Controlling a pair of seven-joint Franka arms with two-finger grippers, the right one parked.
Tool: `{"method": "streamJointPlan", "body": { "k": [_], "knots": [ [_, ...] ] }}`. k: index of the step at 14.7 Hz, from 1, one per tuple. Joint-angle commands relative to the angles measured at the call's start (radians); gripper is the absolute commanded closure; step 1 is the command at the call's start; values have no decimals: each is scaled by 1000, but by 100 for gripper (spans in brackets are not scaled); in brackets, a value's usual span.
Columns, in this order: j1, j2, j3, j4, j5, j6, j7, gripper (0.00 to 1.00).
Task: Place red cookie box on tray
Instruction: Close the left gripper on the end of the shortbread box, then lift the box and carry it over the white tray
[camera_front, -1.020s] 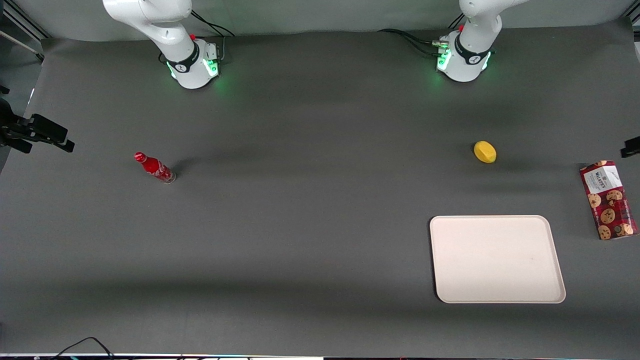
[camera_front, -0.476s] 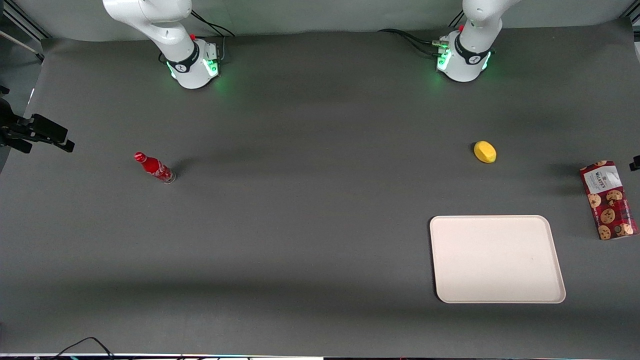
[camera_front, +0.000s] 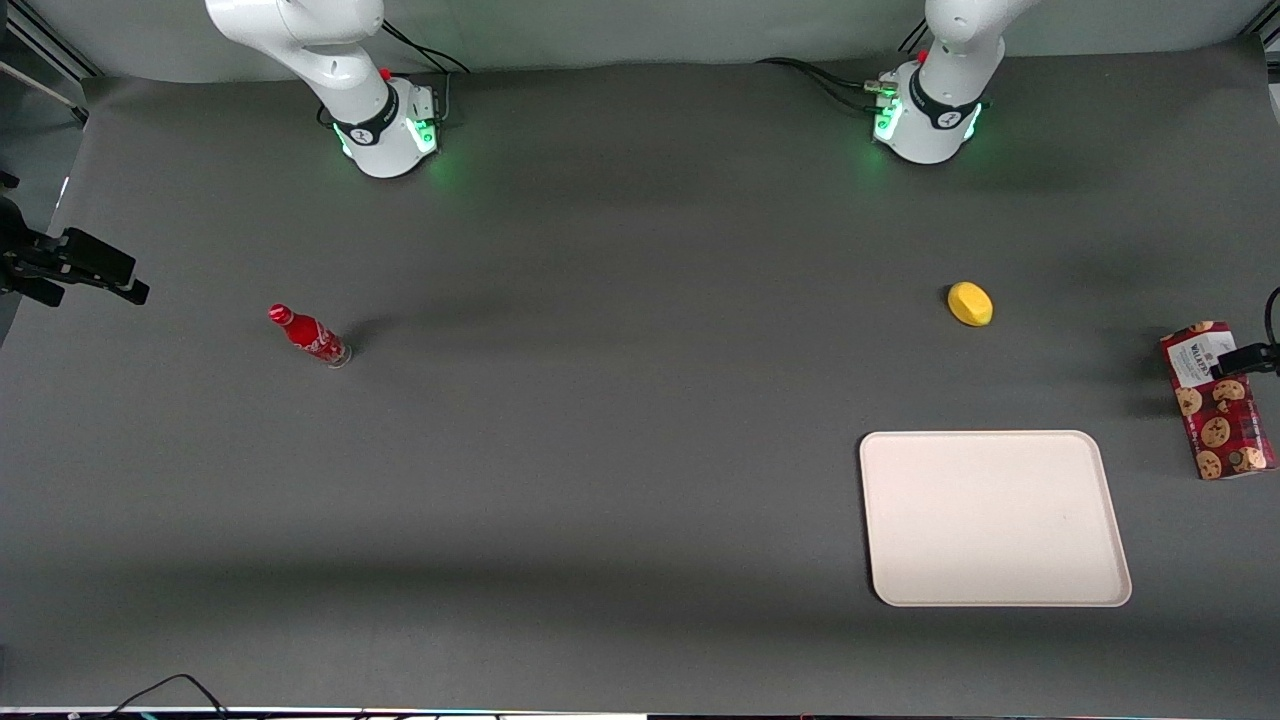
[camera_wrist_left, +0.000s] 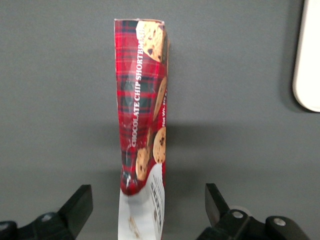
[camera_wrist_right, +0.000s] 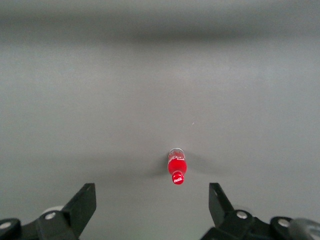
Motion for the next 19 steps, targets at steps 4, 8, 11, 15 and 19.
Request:
{"method": "streamJointPlan", "body": {
  "k": [4,8,11,15,19],
  "knots": [
    [13,99,-7,35,-2,94,-12,0],
    [19,125,-7,46,-1,94,-4,14],
    [6,125,-7,49,5,94,-5,75],
    [8,124,-7,48,18,91,-1,100],
    [2,78,-10,49,36,53,37,100]
  ]
}}
